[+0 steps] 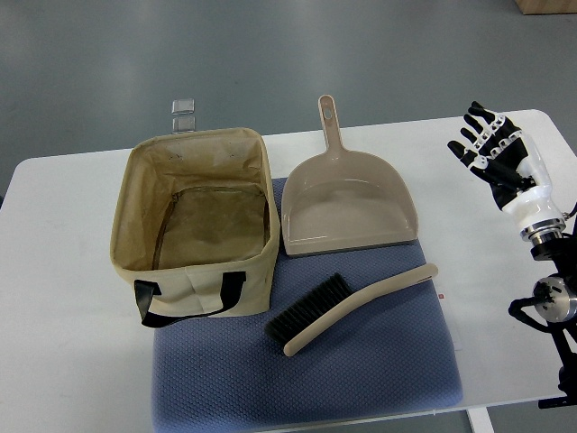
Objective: Put pink broom in yellow bag with right hand
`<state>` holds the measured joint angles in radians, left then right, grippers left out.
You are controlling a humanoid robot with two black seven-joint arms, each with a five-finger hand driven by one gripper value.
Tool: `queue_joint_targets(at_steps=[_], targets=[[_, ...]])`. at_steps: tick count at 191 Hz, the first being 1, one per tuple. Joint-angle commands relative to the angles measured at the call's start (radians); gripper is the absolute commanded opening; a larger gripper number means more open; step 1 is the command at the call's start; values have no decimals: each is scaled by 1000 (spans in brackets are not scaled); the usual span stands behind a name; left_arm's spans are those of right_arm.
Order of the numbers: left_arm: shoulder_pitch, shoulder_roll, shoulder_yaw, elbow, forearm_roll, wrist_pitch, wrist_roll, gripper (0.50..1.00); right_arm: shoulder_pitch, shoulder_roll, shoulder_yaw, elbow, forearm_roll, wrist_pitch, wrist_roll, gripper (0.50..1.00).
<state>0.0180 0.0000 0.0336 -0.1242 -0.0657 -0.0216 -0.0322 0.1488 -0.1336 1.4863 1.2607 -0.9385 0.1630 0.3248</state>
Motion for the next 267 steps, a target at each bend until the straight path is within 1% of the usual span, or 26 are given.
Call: queue_joint_targets(at_steps=[1,44,88,116,136,161,174,186,207,221,238,267], targets=[[0,0,0,0,0,0,0,1000,0,-1,0,2,1,1,0,924],[0,0,0,0,0,0,0,1000,12,-12,0,0,0,10,2,924],[-1,0,0,0,0,0,0,1000,22,-17,-9,2,-19,41,-1,924],[0,0,0,0,0,0,0,1000,35,-63,-52,2,-19,43,2,924],[0,0,0,0,0,0,0,1000,61,-130,-129,2,-19,43,17,924],[0,0,0,0,0,-1,0,1000,114,-259,-296,3,-20,41,62,924],[-1,0,0,0,0,0,0,1000,141,-313,-370,6,-34,43,74,924],[0,0,0,0,0,0,0,1000,166,-356,-436,13,-80,43,89,924],[0,0,0,0,0,0,0,1000,209,-445,-584,36,-218,43,146,924],[0,0,0,0,0,0,0,1000,229,-492,-669,59,-313,41,172,924],[0,0,0,0,0,-1,0,1000,238,-518,-727,85,-417,38,188,921],[-1,0,0,0,0,0,0,1000,244,-520,-782,120,-566,24,188,919]])
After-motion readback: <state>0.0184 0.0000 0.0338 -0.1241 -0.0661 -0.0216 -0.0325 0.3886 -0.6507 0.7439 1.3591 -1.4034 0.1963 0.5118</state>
